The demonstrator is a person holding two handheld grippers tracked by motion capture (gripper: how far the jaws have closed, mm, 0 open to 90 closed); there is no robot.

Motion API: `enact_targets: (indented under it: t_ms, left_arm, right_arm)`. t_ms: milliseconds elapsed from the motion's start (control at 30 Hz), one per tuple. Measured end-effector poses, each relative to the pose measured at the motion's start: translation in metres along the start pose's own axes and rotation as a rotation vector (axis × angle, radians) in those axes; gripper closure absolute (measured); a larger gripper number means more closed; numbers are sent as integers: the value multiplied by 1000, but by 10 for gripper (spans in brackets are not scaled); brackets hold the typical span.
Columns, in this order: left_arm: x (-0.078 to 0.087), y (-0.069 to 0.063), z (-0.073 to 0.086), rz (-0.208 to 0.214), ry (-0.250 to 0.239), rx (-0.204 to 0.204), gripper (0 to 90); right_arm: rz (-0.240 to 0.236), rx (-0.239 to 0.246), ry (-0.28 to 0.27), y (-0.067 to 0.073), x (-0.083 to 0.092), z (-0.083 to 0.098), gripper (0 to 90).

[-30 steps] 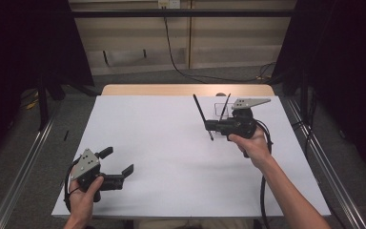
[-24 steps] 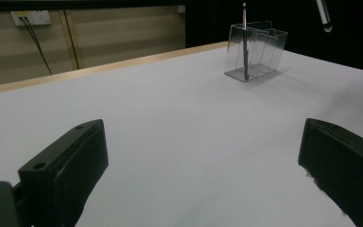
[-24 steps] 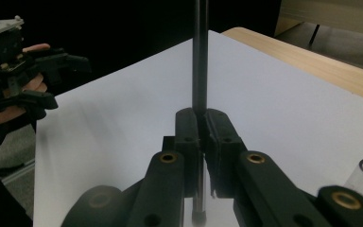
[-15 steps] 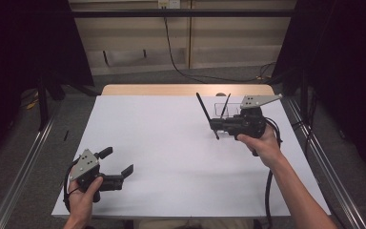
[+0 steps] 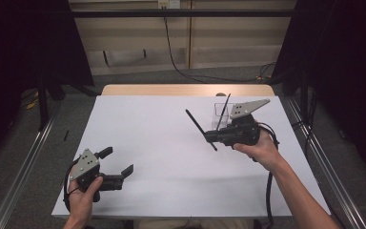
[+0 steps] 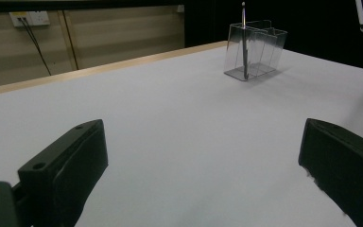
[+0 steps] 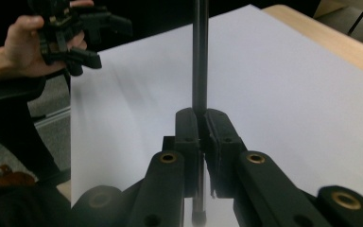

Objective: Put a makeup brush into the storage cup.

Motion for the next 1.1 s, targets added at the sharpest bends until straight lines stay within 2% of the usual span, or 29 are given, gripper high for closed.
enact_targets:
  t_ms: [233, 400, 467, 567, 700, 767, 833, 967, 1100]
  left_arm:
    - [0, 0, -1, 1, 7, -20, 13]
    - [1, -1, -3, 29, 10, -23, 9]
    - [1, -2, -3, 37, 17, -32, 10]
    - [-1, -4, -2, 44, 27, -35, 10]
    - [-3, -5, 0, 53, 54, -44, 11]
    - [-6, -8, 2, 81, 75, -29, 10]
    - [-9, -9, 3, 85, 96, -41, 13]
    - [-10, -12, 0, 96, 102, -70, 15]
    - [-10, -14, -3, 107, 104, -78, 32]
  right_arm:
    - [-24, 28, 91, 10, -12, 5, 847]
    - [-35, 81, 161, 16, -21, 9, 847]
    - [-35, 90, 197, 18, -24, 10, 846]
    - [-61, 92, 219, 20, -25, 10, 846]
    - [-77, 124, 320, 22, -32, 19, 846]
    - [-75, 134, 352, 23, -34, 21, 847]
    - [-78, 140, 382, 23, -34, 22, 847]
    - [-80, 153, 449, 23, -37, 25, 847]
    - [-85, 172, 512, 24, -41, 30, 847]
Point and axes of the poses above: each handheld gripper's, and its own axes: x roughly backward along the jaws, z roughly out of its underside, y roughly to its left, the point moved 7 cm from there along -x, roughly forward along the jaws, and after that the axes turned 5 degrees about y, right-handed, at the moved point
